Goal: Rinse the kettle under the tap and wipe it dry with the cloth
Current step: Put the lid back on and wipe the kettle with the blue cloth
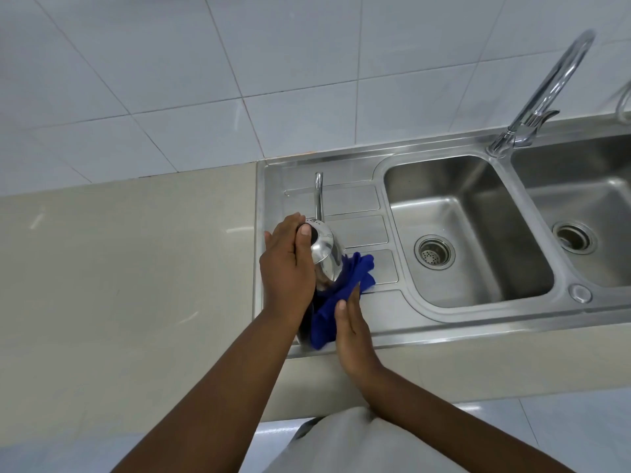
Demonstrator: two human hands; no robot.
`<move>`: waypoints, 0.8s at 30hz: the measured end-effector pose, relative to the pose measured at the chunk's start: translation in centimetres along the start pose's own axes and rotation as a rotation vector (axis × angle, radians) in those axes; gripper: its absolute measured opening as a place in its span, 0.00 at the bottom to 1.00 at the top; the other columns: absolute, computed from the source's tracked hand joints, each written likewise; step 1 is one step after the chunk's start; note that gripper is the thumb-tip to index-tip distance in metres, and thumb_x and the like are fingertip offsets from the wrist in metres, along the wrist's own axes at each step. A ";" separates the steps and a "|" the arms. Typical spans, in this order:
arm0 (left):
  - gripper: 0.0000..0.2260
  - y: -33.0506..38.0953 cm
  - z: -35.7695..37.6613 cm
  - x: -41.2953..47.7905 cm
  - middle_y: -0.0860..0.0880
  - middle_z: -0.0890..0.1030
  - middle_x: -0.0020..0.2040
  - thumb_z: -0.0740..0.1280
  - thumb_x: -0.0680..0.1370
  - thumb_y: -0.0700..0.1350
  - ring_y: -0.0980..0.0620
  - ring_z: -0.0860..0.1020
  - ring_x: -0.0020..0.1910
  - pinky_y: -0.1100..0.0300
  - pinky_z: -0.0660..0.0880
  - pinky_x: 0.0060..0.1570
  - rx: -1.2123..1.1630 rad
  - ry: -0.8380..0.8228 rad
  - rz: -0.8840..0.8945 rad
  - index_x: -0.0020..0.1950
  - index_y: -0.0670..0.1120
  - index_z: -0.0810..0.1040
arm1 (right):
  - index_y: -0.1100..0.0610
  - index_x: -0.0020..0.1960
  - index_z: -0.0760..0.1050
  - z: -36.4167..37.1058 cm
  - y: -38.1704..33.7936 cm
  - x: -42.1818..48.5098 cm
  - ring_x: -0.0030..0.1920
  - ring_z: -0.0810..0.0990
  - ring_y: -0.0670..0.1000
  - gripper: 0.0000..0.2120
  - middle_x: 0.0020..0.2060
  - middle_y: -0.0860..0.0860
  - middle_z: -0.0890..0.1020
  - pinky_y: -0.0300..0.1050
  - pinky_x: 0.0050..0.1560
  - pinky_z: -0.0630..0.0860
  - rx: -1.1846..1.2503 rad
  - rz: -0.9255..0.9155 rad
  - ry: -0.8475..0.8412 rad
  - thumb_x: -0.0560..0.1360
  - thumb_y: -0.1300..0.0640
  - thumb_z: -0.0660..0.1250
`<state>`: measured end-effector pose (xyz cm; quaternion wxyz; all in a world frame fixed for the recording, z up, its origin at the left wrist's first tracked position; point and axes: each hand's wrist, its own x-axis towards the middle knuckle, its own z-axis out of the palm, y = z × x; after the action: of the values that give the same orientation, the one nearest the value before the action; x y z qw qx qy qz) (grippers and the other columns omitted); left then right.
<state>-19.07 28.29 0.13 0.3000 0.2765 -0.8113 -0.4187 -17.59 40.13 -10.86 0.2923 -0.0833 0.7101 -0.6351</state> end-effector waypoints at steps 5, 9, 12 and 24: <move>0.15 -0.5 0.0 0.2 0.54 0.82 0.54 0.53 0.82 0.54 0.56 0.78 0.56 0.47 0.65 0.69 0.016 0.005 0.010 0.58 0.51 0.77 | 0.33 0.74 0.36 1.9 -4.2 -1.3 0.80 0.34 0.44 0.39 0.79 0.40 0.33 0.42 0.79 0.43 -0.099 -0.151 0.015 0.69 0.20 0.41; 0.14 -0.4 -0.1 0.3 0.53 0.82 0.51 0.53 0.82 0.52 0.55 0.79 0.53 0.47 0.66 0.68 0.035 -0.008 0.018 0.56 0.51 0.77 | 0.44 0.78 0.34 2.2 -4.1 -2.5 0.78 0.29 0.43 0.40 0.78 0.43 0.30 0.30 0.74 0.35 -0.238 -0.298 -0.056 0.74 0.25 0.36; 0.13 -0.4 0.0 0.3 0.53 0.82 0.54 0.55 0.82 0.51 0.55 0.79 0.56 0.47 0.67 0.68 0.040 0.003 0.026 0.58 0.51 0.77 | 0.39 0.77 0.34 2.2 -1.0 -2.3 0.81 0.37 0.44 0.40 0.80 0.43 0.34 0.46 0.81 0.43 -0.111 -0.127 -0.058 0.73 0.23 0.43; 0.07 -0.7 -0.2 1.4 0.55 0.80 0.52 0.59 0.81 0.46 0.57 0.77 0.52 0.47 0.57 0.74 0.085 -0.130 0.095 0.56 0.50 0.75 | 0.46 0.80 0.40 1.6 -6.5 -0.5 0.80 0.34 0.47 0.39 0.81 0.45 0.37 0.45 0.79 0.35 -0.248 -0.421 0.031 0.75 0.27 0.35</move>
<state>-19.74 26.89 0.00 0.2541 0.2223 -0.8584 -0.3862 -17.98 37.83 -4.54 0.1301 -0.2549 0.7541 -0.5911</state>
